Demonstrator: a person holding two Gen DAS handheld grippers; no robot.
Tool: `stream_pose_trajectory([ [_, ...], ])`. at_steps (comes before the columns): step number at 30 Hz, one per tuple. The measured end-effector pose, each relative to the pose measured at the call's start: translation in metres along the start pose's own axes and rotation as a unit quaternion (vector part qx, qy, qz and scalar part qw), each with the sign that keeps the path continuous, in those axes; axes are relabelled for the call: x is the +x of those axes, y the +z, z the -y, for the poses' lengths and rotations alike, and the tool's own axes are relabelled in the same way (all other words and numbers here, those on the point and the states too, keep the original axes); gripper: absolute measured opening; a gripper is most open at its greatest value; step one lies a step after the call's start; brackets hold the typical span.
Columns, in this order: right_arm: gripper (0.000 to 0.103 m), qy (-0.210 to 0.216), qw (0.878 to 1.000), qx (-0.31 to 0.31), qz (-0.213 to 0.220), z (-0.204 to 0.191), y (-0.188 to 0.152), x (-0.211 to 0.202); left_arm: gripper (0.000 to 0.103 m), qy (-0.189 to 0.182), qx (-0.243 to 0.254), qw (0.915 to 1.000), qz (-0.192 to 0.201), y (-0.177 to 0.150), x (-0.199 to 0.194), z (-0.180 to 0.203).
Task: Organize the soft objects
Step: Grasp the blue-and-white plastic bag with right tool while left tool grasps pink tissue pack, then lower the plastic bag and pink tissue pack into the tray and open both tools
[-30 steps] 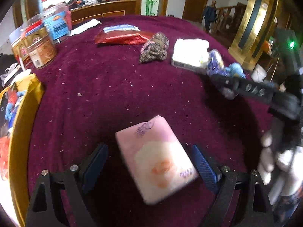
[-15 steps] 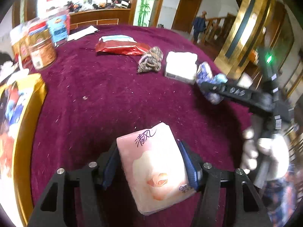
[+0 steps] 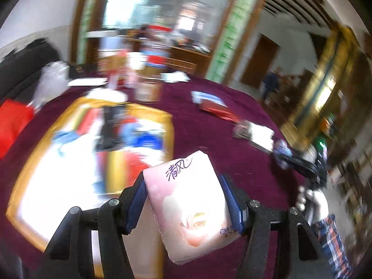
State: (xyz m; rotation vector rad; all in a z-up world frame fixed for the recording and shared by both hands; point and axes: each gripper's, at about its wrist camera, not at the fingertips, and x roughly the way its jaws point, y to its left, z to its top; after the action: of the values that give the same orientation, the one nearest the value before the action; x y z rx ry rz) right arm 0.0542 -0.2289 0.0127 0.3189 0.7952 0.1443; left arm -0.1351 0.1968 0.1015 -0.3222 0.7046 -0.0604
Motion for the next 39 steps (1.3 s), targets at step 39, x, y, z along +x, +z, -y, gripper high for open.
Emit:
stream_pose_trajectory([
  [39,0.035,0.227,0.875,-0.326,-0.275,-0.406,-0.181,-0.014,0.089,0.016,-0.212,0.9768,0.029,0.000,-0.044,-0.191],
])
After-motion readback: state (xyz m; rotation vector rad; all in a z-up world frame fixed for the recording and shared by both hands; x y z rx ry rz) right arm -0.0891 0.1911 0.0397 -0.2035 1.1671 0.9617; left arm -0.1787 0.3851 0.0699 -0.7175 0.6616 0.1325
